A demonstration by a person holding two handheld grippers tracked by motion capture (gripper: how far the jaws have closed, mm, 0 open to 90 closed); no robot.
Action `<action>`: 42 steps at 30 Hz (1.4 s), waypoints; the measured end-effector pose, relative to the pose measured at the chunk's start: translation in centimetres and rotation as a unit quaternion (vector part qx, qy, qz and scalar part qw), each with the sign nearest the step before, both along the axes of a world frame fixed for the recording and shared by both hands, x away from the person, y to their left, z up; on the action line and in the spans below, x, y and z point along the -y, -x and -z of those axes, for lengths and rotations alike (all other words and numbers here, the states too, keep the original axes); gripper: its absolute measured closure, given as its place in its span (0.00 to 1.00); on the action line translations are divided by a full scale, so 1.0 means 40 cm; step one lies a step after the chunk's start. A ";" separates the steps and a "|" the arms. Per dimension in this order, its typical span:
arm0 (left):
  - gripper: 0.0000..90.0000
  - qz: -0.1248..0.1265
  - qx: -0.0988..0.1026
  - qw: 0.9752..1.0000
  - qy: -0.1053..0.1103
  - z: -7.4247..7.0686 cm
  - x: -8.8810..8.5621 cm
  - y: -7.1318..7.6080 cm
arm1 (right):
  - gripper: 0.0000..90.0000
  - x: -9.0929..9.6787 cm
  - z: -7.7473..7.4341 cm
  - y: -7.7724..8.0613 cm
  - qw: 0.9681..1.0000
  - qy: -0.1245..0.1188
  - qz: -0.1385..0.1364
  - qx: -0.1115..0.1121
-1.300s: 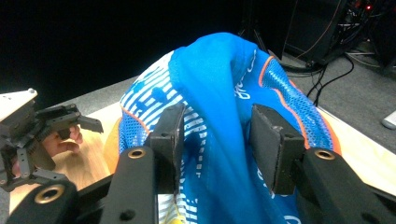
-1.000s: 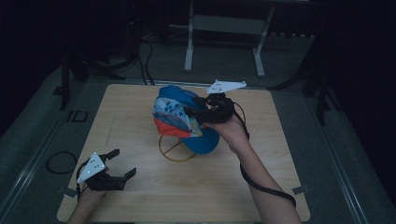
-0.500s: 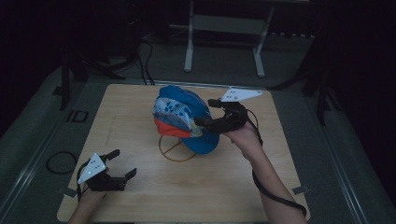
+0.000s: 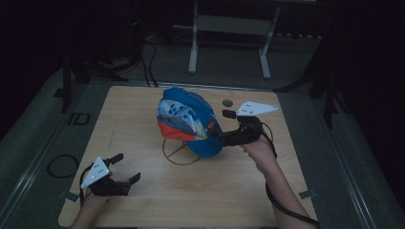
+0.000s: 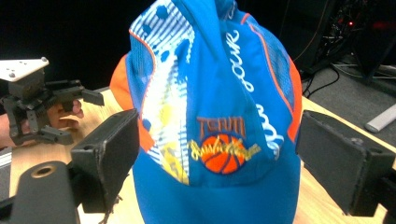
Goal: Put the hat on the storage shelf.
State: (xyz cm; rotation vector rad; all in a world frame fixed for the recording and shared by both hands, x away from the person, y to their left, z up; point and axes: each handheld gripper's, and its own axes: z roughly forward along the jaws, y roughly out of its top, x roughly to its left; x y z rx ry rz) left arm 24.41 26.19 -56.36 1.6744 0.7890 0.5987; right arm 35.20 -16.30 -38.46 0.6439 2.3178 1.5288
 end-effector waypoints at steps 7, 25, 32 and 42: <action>0.02 0.002 0.001 1.000 -0.001 0.002 0.003 0.001 | 0.15 0.024 0.042 0.008 1.000 0.011 0.005 -0.004; 0.02 0.003 0.003 1.000 -0.004 0.001 0.006 0.002 | 0.16 0.112 0.183 0.029 1.000 0.021 0.010 -0.018; 0.02 0.004 0.004 1.000 -0.004 0.001 0.007 0.003 | 0.16 0.152 0.244 0.031 0.999 0.026 0.021 -0.029; 0.02 0.004 0.004 1.000 -0.006 0.001 0.006 0.004 | 0.16 0.184 0.325 0.037 0.998 0.037 0.027 -0.044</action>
